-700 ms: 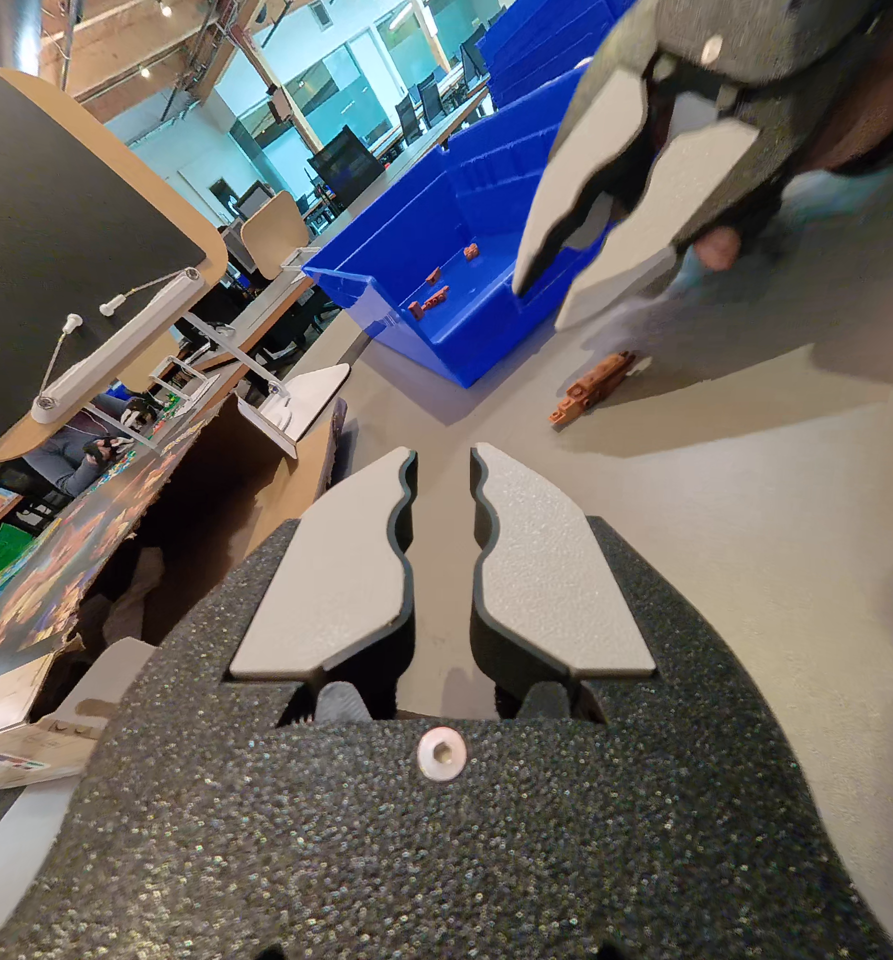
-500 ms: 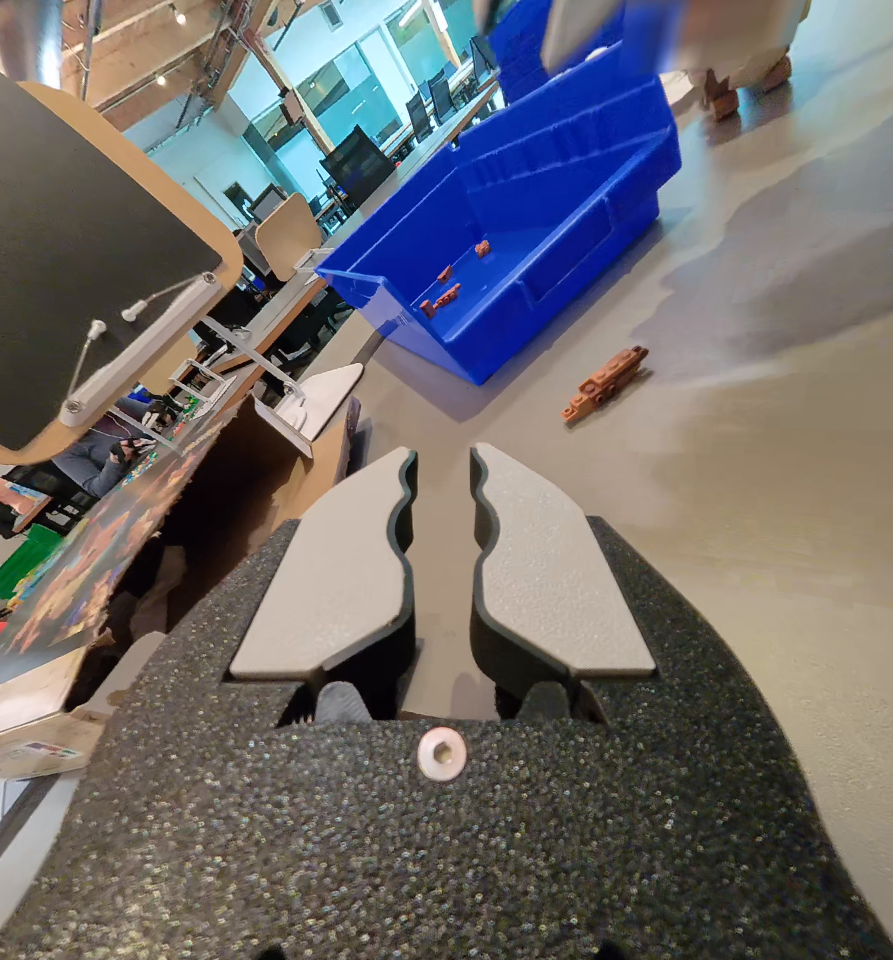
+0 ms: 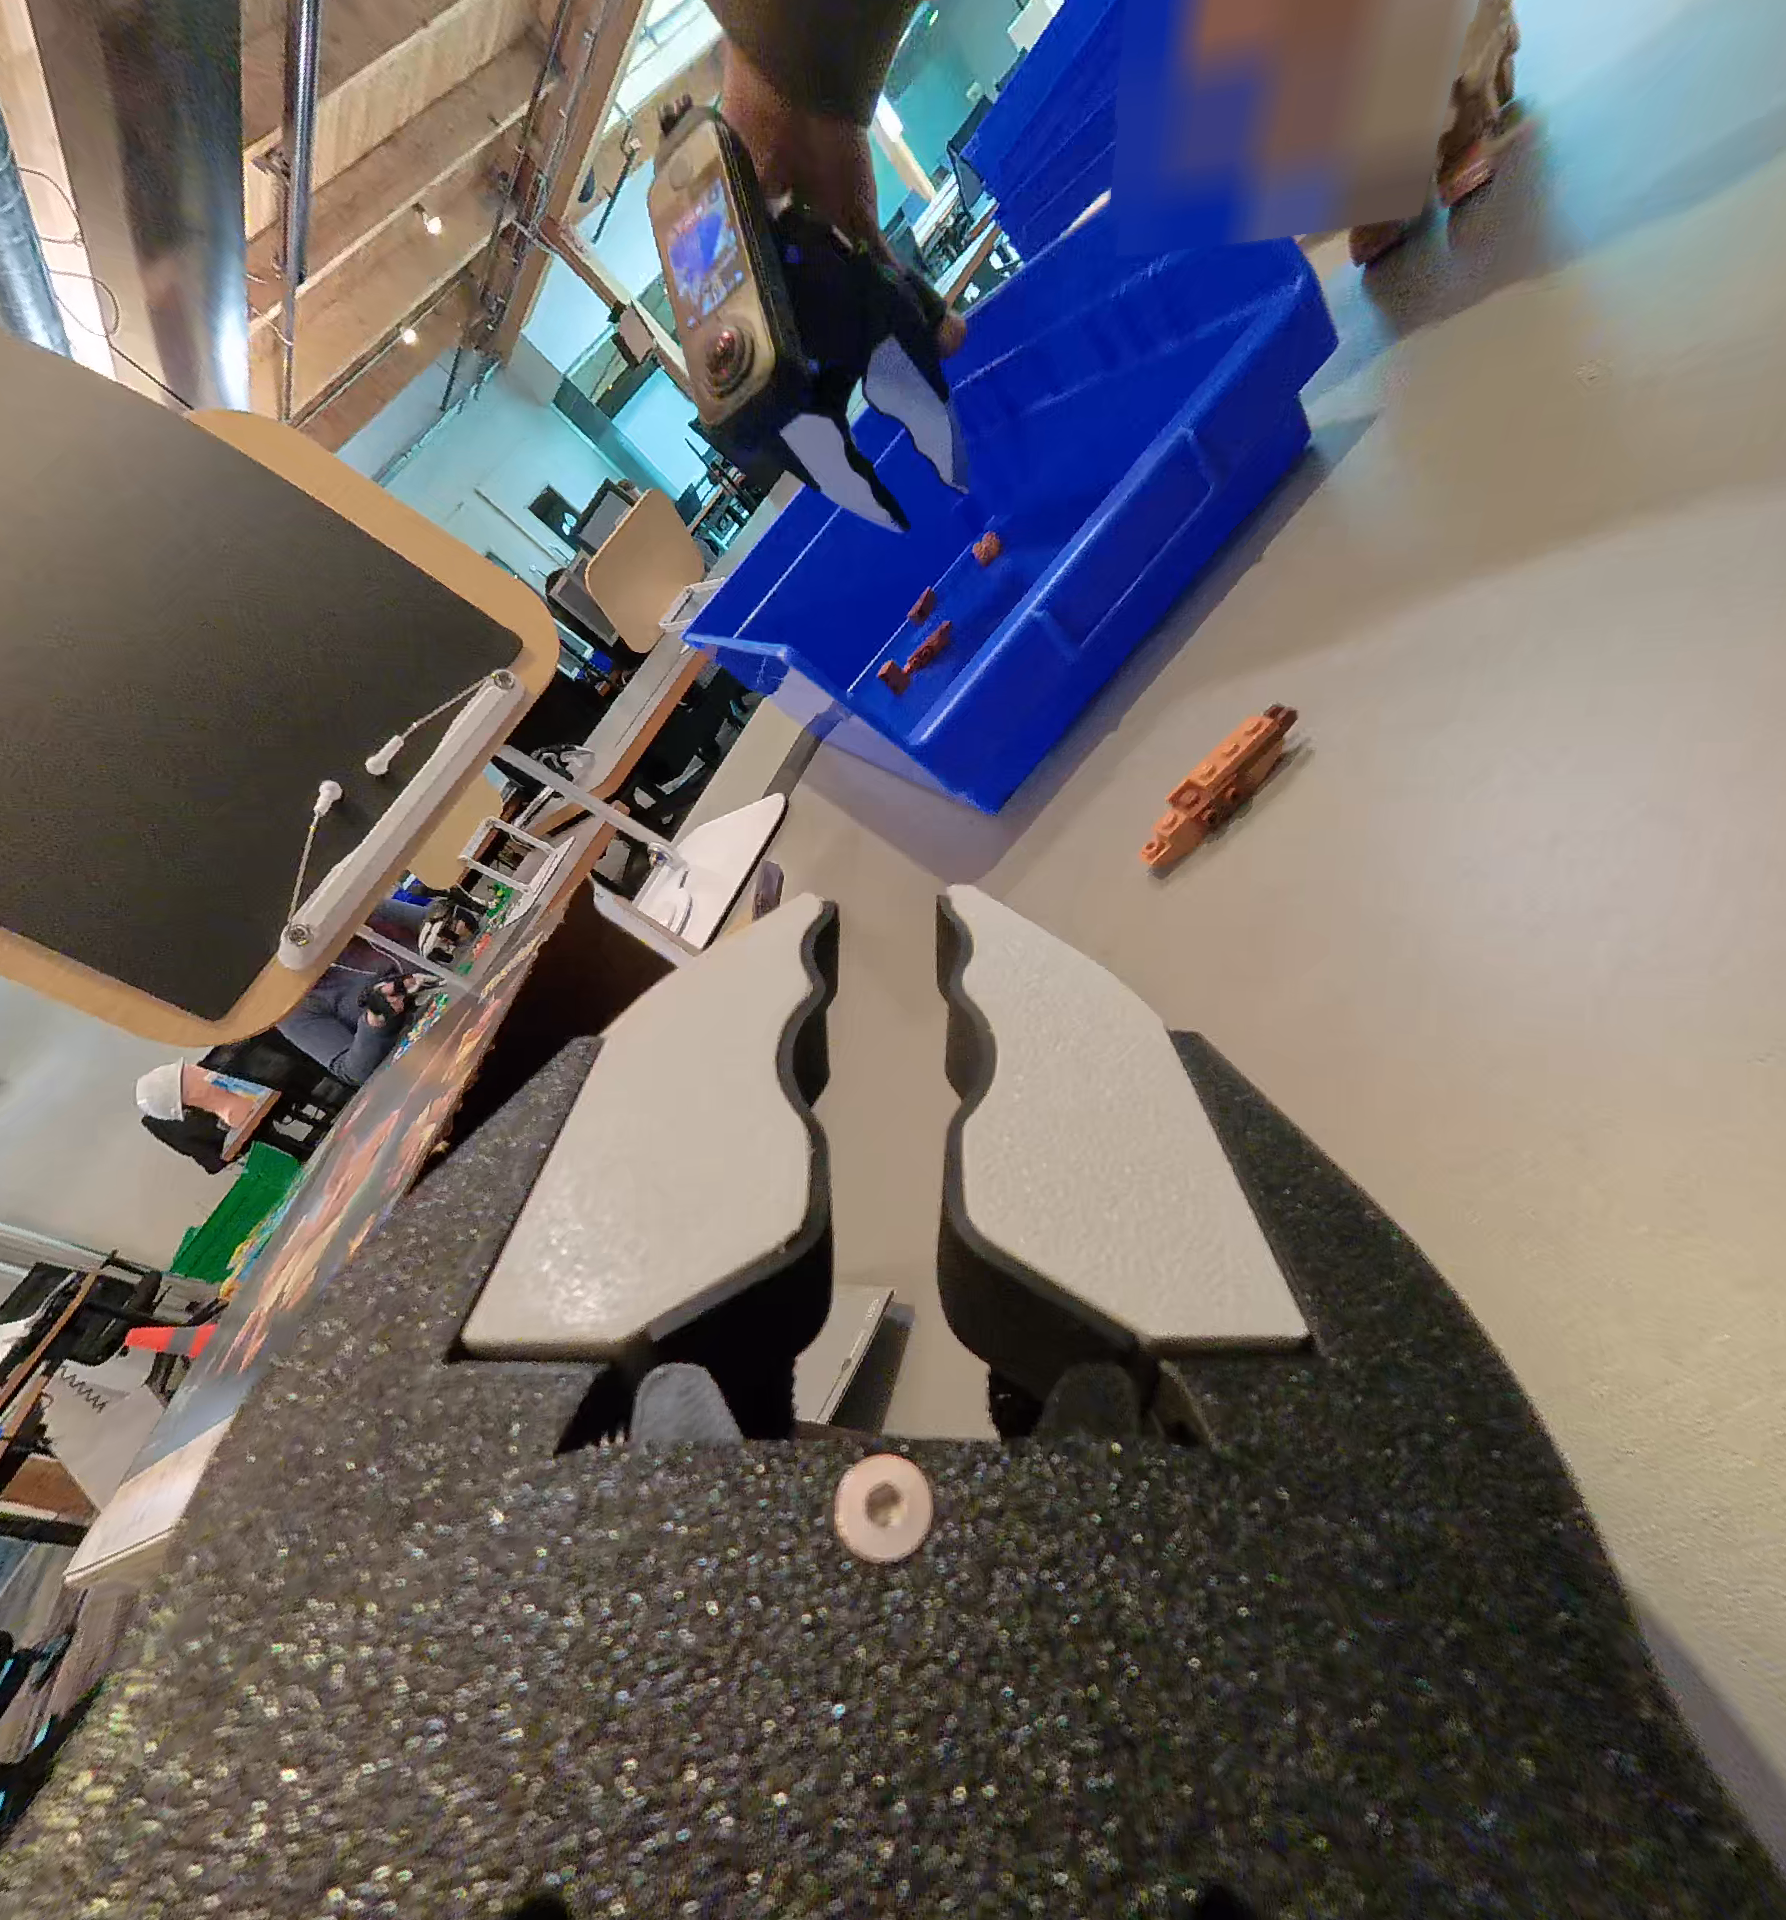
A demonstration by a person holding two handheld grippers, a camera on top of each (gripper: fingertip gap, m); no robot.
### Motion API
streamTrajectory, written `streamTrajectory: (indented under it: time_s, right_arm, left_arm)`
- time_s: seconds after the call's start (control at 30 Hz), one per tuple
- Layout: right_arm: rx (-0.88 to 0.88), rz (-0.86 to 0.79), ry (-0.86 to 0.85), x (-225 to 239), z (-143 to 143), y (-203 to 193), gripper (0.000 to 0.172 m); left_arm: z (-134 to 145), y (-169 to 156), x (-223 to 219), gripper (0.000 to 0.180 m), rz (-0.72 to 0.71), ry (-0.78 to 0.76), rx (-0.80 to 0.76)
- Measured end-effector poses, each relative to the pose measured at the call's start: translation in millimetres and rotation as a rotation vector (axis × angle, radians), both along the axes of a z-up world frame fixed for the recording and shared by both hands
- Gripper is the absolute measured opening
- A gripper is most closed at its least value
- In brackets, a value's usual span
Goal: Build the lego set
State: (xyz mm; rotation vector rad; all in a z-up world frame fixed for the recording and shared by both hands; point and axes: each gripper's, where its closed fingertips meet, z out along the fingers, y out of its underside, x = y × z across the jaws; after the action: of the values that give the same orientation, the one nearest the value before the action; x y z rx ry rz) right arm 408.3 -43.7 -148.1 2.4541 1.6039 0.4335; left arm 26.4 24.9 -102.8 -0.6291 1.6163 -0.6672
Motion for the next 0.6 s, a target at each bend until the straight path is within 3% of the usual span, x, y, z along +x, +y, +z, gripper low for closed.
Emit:
streamTrajectory:
  time_s: [0.27,0.6]
  right_arm:
    - [-0.002,0.057,-0.016,-4.9,-1.6,-3.4,0.035]
    - [-0.158,0.078,-0.049,17.8,-42.8,-17.2,0.029]
  left_arm:
    - [-3.7,0.7,1.7,0.017,-0.001,0.017,-0.028]
    - [-5.1,-1.1,2.0,0.017,-0.006,0.018,-0.019]
